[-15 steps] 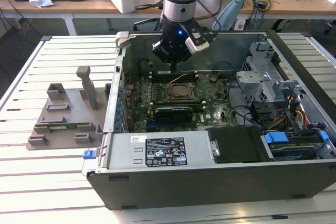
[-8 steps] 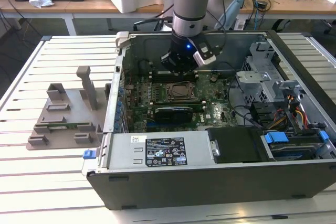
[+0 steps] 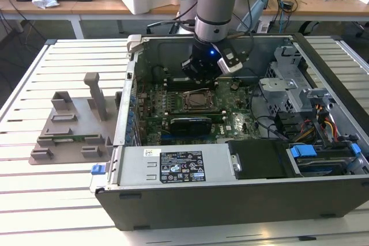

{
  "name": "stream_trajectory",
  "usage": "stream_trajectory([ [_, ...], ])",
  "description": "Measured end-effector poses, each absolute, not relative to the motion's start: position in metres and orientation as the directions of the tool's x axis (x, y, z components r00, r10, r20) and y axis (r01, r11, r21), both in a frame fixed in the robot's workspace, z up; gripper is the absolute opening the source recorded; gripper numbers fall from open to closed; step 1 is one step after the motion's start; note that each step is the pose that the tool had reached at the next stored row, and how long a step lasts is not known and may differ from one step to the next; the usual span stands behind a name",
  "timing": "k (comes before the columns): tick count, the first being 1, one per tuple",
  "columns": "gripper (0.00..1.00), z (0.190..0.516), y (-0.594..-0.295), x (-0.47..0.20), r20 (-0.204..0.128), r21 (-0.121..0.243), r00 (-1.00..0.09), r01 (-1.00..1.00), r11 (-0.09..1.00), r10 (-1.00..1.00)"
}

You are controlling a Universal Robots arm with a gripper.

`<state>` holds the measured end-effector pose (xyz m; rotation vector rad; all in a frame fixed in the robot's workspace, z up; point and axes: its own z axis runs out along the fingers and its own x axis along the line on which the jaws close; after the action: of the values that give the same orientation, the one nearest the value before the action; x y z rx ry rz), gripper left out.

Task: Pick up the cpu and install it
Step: 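Install the first cpu locking lever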

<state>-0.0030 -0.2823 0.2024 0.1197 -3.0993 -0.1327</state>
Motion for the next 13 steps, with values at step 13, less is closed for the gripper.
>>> stream_trajectory([
  [13,0.11,0.255,-0.282,-0.003,0.033,0.086,-0.996,-0.076,0.993,-0.079],
])
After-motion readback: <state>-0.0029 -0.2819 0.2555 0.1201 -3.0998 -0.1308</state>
